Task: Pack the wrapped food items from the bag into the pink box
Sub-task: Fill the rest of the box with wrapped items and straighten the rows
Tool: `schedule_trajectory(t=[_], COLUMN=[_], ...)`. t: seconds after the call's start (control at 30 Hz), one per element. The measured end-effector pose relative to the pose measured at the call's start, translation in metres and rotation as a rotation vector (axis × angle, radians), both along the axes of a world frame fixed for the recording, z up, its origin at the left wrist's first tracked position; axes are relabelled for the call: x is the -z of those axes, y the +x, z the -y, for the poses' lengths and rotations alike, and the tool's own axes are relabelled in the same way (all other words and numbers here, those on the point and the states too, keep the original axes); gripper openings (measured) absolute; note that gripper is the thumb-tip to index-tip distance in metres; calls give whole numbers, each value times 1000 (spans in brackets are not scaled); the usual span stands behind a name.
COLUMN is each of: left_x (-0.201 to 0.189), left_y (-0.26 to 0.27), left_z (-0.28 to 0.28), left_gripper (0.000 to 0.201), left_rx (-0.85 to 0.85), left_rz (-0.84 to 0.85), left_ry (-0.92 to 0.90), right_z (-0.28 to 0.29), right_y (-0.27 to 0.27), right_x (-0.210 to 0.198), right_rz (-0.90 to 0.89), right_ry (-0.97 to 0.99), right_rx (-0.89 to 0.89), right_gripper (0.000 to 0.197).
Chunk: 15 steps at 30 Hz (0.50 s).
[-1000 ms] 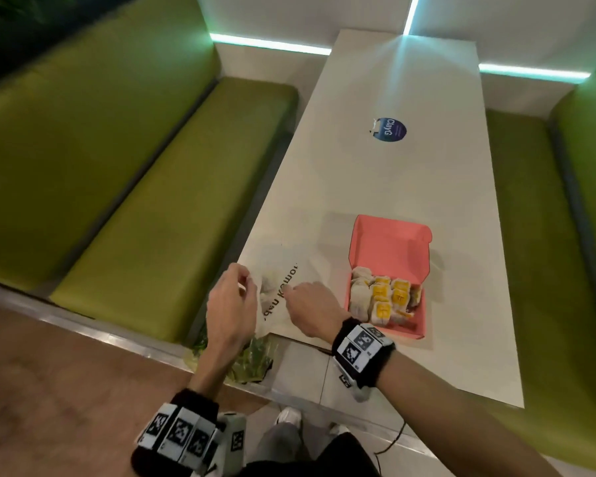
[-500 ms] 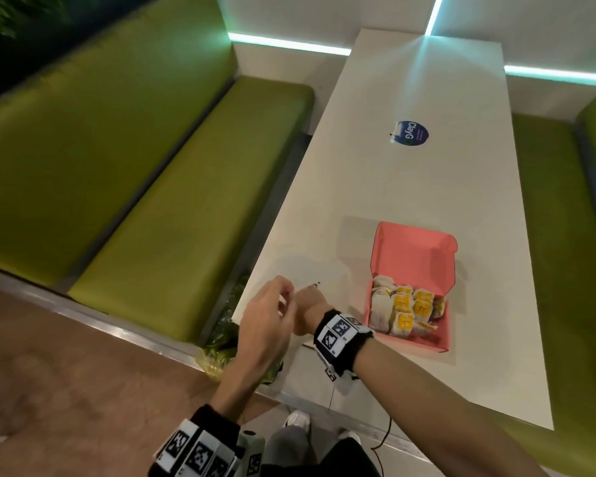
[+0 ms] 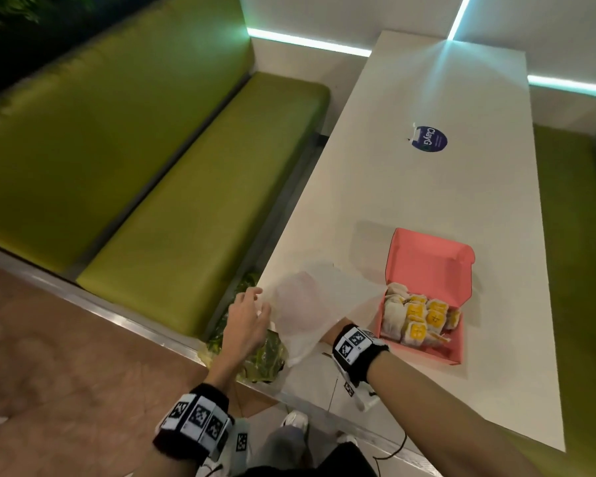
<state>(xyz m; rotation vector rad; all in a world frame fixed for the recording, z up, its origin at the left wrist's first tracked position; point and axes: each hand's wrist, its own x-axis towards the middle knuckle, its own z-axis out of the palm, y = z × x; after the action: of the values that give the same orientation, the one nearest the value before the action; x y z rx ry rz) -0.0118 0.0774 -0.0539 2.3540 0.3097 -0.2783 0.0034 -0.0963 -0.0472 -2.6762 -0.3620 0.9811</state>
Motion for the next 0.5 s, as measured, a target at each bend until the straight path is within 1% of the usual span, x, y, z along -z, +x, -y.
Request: schedule_trajectory(t=[0.07,0.1,0.13,0.23,0.3,0.4,0.43,0.5], left_x=[7,8,9,10,12,18,18,18], left_y=[4,5,6,8,10,13,13,13], left_z=[0,0,1,0,-4,-11,-13,-14], left_gripper=[32,32,31,31,28,27,28,30], left_rx=[-18,-24,-25,-14,-3,9,18,41], left_rz=[5,24,41,56,57,65,64,67], left_ry=[-53,-70,-84,-127,-138,-128,-123,-126], right_z=[-3,-4,-4,-4,-3,3,5,6], right_y=[-3,-5,-7,-12,-15,-17,-16,-13], right_x=[-5,-5,-5,5,5,8,7,10], right_rz=[-21,-26,-45,-61,-55,-106,-123,-130], right_ry=[-58,-55,-31,126,100,25,12,21], right_rx=[-7,9,33,125,137,145,138,161], right_gripper=[50,51,54,67,66,52,51,61])
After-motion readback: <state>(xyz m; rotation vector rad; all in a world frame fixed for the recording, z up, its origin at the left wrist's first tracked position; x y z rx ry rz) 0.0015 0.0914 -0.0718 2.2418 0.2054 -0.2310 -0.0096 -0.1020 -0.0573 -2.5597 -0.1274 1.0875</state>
